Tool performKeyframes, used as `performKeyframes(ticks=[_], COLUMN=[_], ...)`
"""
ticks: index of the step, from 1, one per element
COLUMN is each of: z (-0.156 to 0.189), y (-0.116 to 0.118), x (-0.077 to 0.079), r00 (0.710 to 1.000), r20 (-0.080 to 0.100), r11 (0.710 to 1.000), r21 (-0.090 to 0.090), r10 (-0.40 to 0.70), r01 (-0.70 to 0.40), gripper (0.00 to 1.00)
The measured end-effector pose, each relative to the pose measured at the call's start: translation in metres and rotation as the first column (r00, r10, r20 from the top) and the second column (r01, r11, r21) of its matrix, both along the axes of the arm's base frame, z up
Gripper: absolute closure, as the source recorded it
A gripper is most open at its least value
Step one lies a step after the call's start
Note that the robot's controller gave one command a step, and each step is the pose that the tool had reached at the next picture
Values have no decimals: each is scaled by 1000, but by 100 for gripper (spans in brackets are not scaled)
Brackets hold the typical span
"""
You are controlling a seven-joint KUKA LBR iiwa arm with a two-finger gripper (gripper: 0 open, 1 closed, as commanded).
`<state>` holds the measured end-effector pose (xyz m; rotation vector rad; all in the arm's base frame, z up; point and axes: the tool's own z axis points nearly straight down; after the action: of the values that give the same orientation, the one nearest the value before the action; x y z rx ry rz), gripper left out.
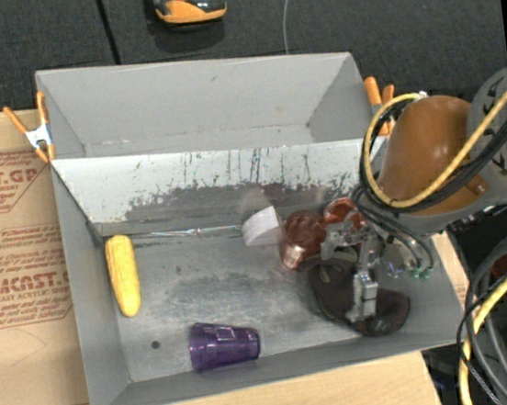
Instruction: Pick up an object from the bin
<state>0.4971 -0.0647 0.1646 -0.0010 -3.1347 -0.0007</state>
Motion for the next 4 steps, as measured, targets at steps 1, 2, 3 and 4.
performKeyframes(ticks=[1,2,3,4], z=[4,4,-5,-48], y=[0,0,-4,-11], x=[2,2,-3,25], r00=[1000,1000,998,995], r20=[8,8,5,18], r11=[1000,1000,998,995], r21=[-1,-1,0,-4], r10=[1,4,55,95], r01=[-1,-4,-55,-95], gripper=[0,0,0,0])
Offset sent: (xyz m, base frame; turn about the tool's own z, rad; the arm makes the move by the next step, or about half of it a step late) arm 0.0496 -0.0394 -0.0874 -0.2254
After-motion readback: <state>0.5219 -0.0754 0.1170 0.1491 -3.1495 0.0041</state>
